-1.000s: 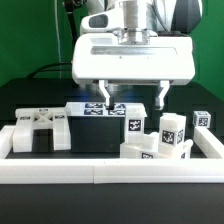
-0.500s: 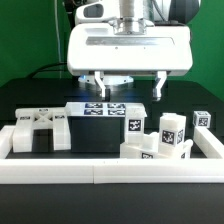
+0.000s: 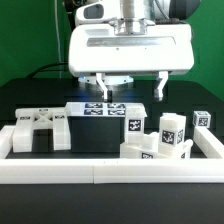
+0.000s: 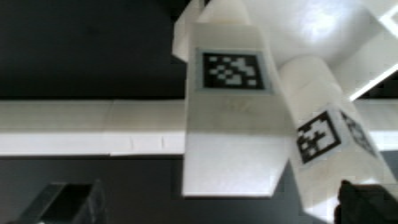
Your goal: Assemble chair
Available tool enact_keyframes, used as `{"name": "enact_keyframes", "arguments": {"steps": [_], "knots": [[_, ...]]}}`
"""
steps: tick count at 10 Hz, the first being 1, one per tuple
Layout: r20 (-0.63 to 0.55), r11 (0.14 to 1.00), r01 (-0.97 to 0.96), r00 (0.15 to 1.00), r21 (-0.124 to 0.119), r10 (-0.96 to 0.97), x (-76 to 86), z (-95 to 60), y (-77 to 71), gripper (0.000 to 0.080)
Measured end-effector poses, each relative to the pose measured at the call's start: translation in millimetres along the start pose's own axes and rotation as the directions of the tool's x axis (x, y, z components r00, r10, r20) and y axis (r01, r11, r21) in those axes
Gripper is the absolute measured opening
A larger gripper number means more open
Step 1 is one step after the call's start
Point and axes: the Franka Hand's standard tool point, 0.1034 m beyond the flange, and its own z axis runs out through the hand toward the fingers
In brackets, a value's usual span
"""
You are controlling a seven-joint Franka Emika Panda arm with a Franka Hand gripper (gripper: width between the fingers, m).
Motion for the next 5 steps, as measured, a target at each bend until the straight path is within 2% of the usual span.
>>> {"name": "enact_keyframes", "arguments": {"steps": [1,2,3,4,5], "knots": [[0.091,0.999,-0.01,0.996,0.033,0.007,1.1,1.8,-2.9,0.0649],[0.15,0.998,-0.017,0.989,0.054,0.009,3.7,2.0,-4.4,0.0649],[0.182,0.998,-0.022,0.983,0.064,0.01,3.6,3.5,-4.0,0.0649],[0.283,0.995,-0.03,0.959,0.095,0.002,-4.0,4.5,-7.3,0.0649],[0.319,0.994,-0.028,0.948,0.104,-0.006,-2.4,6.7,-4.5,0.0649]]}}
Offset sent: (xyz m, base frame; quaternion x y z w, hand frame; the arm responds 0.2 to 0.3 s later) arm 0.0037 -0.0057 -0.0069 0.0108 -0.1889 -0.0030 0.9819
